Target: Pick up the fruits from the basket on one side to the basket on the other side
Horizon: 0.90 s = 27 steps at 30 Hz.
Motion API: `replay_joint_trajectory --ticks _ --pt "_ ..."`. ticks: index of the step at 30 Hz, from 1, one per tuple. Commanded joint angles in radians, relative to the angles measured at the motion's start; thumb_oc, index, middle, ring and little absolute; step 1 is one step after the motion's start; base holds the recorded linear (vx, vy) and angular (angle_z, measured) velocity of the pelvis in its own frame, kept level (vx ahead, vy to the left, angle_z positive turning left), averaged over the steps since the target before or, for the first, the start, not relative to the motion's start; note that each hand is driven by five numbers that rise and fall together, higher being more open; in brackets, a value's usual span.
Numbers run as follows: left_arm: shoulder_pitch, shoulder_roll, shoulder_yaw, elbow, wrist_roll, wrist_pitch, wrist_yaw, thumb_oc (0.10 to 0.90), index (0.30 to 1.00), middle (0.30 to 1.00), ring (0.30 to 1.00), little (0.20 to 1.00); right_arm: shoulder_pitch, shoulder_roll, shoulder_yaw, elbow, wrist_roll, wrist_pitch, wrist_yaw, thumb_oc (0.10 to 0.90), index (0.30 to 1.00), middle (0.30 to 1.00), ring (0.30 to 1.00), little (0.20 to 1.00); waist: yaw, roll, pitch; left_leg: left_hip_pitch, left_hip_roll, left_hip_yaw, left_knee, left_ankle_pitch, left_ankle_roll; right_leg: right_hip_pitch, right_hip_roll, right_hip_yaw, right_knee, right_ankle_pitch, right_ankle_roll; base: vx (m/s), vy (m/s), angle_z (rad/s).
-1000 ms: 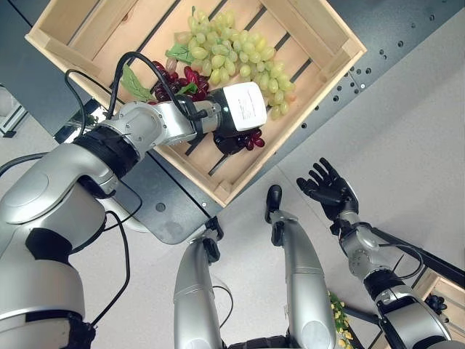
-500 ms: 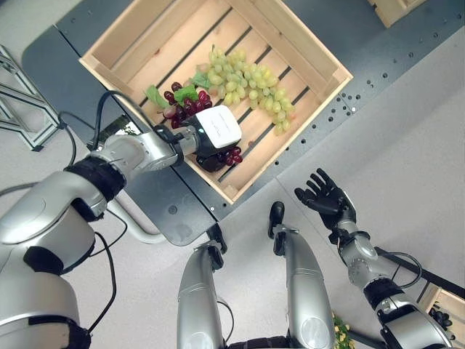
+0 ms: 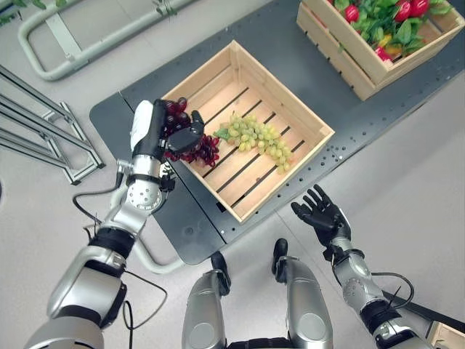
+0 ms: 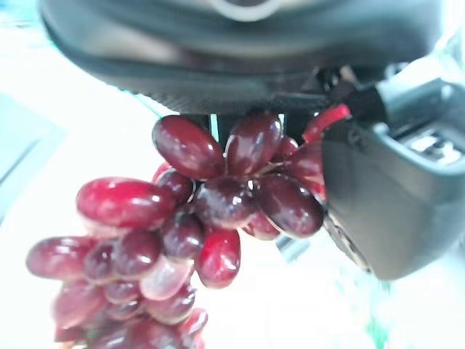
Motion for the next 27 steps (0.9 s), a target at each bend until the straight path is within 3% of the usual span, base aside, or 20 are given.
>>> replay_joint_trajectory --ticks 1,8,13,20,27 --pt "-0.044 -0.007 0.093 -0.101 -0.115 -0.070 0.062 0.400 0.300 0.300 0.300 0.300 -0.001 0.014 -0.051 -0.103 -0.050 -0.054 -0.004 0.800 0.900 0.900 0.900 0.900 -0.003 0.010 -0.100 0.078 -0.046 0.021 -0.056 -0.049 0.002 0.100 -0.001 -0.002 -0.043 -0.063 0.028 0.04 0.013 -0.06" --pt "0.051 -0.091 0.150 -0.144 -0.284 -0.096 0.008 0.400 0.300 0.300 0.300 0.300 0.057 0.028 -0.031 -0.173 -0.100 -0.081 0.038 0.800 0.900 0.900 0.900 0.900 -0.016 0.023 -0.195 0.210 -0.065 0.013 -0.207 -0.008 -0.004 0.252 0.020 0.002 -0.205 -0.033 0.031 0.06 0.012 -0.07" --pt "0.080 -0.138 0.162 -0.186 -0.311 -0.098 -0.005 0.400 0.300 0.300 0.300 0.300 0.056 0.031 -0.017 -0.254 -0.171 -0.082 0.074 0.800 0.900 0.900 0.900 0.900 -0.017 0.038 -0.273 0.296 -0.080 0.004 -0.314 0.017 -0.011 0.354 0.032 0.001 -0.316 -0.011 0.037 0.08 0.003 0.00" --pt "0.069 -0.134 0.147 -0.235 -0.298 -0.099 -0.034 0.400 0.300 0.300 0.300 0.300 0.004 0.004 0.014 -0.344 -0.220 -0.071 0.092 0.800 0.900 0.900 0.900 0.900 -0.004 0.055 -0.355 0.354 -0.084 -0.009 -0.412 0.061 -0.020 0.431 0.046 -0.003 -0.435 0.043 0.035 0.03 -0.012 0.03" --pt "-0.004 -0.096 0.103 -0.310 -0.349 -0.044 -0.129 0.400 0.300 0.300 0.300 0.300 -0.102 -0.005 0.043 -0.368 -0.252 -0.039 0.077 0.800 0.900 0.900 0.900 0.900 0.019 0.073 -0.408 0.395 -0.091 -0.026 -0.485 0.080 -0.026 0.472 0.057 -0.020 -0.505 0.066 0.037 0.01 -0.018 0.05"
